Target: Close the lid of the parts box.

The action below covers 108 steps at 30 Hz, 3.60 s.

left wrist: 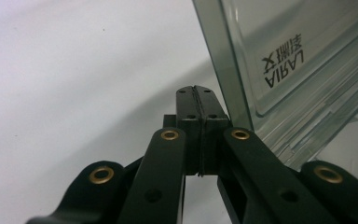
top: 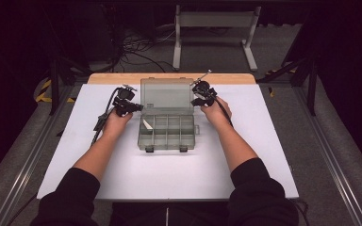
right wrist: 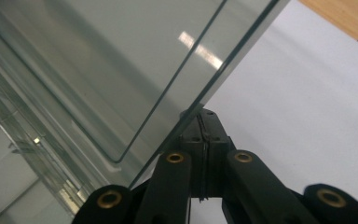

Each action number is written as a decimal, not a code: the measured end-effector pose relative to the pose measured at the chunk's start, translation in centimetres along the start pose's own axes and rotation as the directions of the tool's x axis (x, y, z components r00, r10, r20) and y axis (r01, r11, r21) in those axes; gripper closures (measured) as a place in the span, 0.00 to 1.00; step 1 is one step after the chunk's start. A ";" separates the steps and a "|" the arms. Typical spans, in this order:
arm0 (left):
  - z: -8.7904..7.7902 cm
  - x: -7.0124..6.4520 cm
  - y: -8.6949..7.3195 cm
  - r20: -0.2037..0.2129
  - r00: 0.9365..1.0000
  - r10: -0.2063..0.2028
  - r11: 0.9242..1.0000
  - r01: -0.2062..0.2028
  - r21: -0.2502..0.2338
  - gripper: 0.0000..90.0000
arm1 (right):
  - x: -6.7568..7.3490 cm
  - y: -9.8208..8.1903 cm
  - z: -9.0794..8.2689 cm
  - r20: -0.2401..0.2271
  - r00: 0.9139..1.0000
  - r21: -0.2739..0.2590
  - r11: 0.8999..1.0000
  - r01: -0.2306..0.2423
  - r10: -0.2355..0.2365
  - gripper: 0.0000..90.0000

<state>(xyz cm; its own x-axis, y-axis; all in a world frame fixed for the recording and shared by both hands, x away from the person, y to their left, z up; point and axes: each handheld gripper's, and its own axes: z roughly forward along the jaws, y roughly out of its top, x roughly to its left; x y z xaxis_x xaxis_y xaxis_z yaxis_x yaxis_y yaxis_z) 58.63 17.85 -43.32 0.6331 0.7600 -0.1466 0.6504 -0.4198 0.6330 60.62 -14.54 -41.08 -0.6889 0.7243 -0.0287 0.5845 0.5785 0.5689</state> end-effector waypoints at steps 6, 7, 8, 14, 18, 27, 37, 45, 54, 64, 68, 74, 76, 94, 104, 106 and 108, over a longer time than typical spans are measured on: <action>-0.6 -0.2 0.1 0.003 1.000 -0.003 1.000 0.003 -0.021 1.00 | 0.1 0.1 -0.6 -0.004 1.000 -0.035 0.999 -0.003 0.003 1.00; -0.6 -0.2 0.1 0.003 1.000 -0.003 1.000 0.003 -0.021 1.00 | 0.1 0.1 -0.7 -0.005 1.000 -0.036 0.999 -0.004 0.004 1.00; -0.7 -0.2 0.1 0.004 1.000 -0.002 1.000 0.002 -0.027 1.00 | 0.1 0.2 -0.8 -0.005 1.000 -0.040 0.999 -0.002 0.002 1.00; -1.1 -0.2 0.2 0.010 1.000 0.001 0.999 0.000 -0.041 1.00 | 0.1 0.2 -1.6 -0.019 1.000 -0.073 0.997 -0.003 0.002 1.00; -1.5 -0.4 0.3 0.015 1.000 0.010 0.998 -0.009 -0.056 1.00 | 0.2 0.2 -2.2 -0.020 1.000 -0.089 0.996 0.002 -0.004 1.00; -2.8 -0.5 0.3 0.037 0.999 0.034 0.996 -0.031 -0.079 1.00 | 0.7 0.2 -3.9 -0.028 0.999 -0.126 0.992 0.031 -0.035 1.00; -3.9 -0.9 0.2 0.054 0.998 0.028 0.993 -0.021 -0.113 1.00 | 1.3 -0.1 -5.6 -0.042 0.998 -0.160 0.986 0.047 -0.054 1.00; -4.9 -1.5 0.3 0.070 0.997 0.041 0.992 -0.033 -0.122 0.99 | 1.9 -0.3 -7.2 -0.050 0.996 -0.193 0.979 0.060 -0.071 1.00; -5.7 -2.5 0.5 0.085 0.994 0.065 0.989 -0.052 -0.139 0.99 | 2.3 -0.9 -8.8 -0.062 0.994 -0.224 0.972 0.073 -0.088 1.00; -6.3 -3.0 0.3 0.099 0.992 0.080 0.988 -0.066 -0.140 0.99 | 3.2 -1.3 -9.6 -0.078 0.990 -0.239 0.967 0.094 -0.115 1.00; -6.5 -3.0 0.2 0.116 0.991 0.074 0.988 -0.057 -0.142 0.98 | 3.5 -1.4 -9.9 -0.081 0.989 -0.231 0.968 0.103 -0.125 1.00; -6.6 -3.9 0.0 0.098 0.988 0.118 0.990 -0.109 -0.094 0.98 | 4.1 -1.7 -10.1 -0.098 0.984 -0.207 0.970 0.126 -0.149 1.00; -6.5 -4.1 -0.1 0.097 0.987 0.128 0.990 -0.121 -0.075 0.98 | 4.3 -1.8 -10.0 -0.098 0.983 -0.189 0.973 0.134 -0.154 1.00; -8.0 -5.8 -1.1 0.166 0.970 0.177 0.983 -0.182 0.016 0.98 | 6.4 -3.0 -9.9 -0.192 0.957 -0.084 0.976 0.203 -0.216 1.00; -8.2 -6.8 -1.9 0.197 0.961 0.194 0.971 -0.216 0.102 0.98 | 7.9 -3.9 -9.4 -0.232 0.939 -0.018 0.966 0.257 -0.254 1.00; -8.3 -7.2 -2.2 0.201 0.958 0.204 0.965 -0.231 0.121 0.98 | 8.4 -4.0 -9.3 -0.245 0.933 -0.002 0.962 0.271 -0.264 1.00; -8.3 -7.5 -2.4 0.201 0.957 0.211 0.962 -0.240 0.134 0.98 | 8.6 -4.1 -9.2 -0.257 0.929 0.013 0.960 0.279 -0.266 1.00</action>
<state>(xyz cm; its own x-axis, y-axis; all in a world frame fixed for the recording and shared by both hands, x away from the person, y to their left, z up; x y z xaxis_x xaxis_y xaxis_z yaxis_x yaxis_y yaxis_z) 48.86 17.31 -37.45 0.8272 0.5388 -0.1595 0.5295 -0.6523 0.5424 48.37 -14.16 -36.10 -0.9057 0.4226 0.0326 0.3746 0.7622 0.5280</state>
